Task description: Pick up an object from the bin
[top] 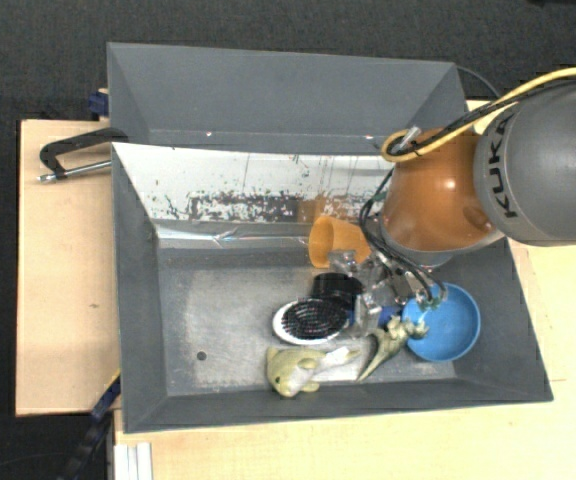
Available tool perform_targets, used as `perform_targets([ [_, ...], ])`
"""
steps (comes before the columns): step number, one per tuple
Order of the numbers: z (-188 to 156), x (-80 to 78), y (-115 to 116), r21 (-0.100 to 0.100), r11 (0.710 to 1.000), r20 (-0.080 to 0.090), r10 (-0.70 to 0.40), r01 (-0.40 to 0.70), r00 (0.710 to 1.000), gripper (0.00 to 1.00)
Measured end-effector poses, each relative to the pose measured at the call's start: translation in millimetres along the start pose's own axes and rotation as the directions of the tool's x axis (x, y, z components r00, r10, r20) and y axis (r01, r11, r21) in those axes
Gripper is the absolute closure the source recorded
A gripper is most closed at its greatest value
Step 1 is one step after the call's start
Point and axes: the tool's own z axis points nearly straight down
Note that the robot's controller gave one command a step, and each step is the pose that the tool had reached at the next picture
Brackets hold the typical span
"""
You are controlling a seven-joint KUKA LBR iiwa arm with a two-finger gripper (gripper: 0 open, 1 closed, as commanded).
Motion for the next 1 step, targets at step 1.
perform_targets([
  [1, -205.7, -47.6, -31.9, -0.001, 1.0, -0.007, 0.02, -0.02, 1.0, 1.0],
])
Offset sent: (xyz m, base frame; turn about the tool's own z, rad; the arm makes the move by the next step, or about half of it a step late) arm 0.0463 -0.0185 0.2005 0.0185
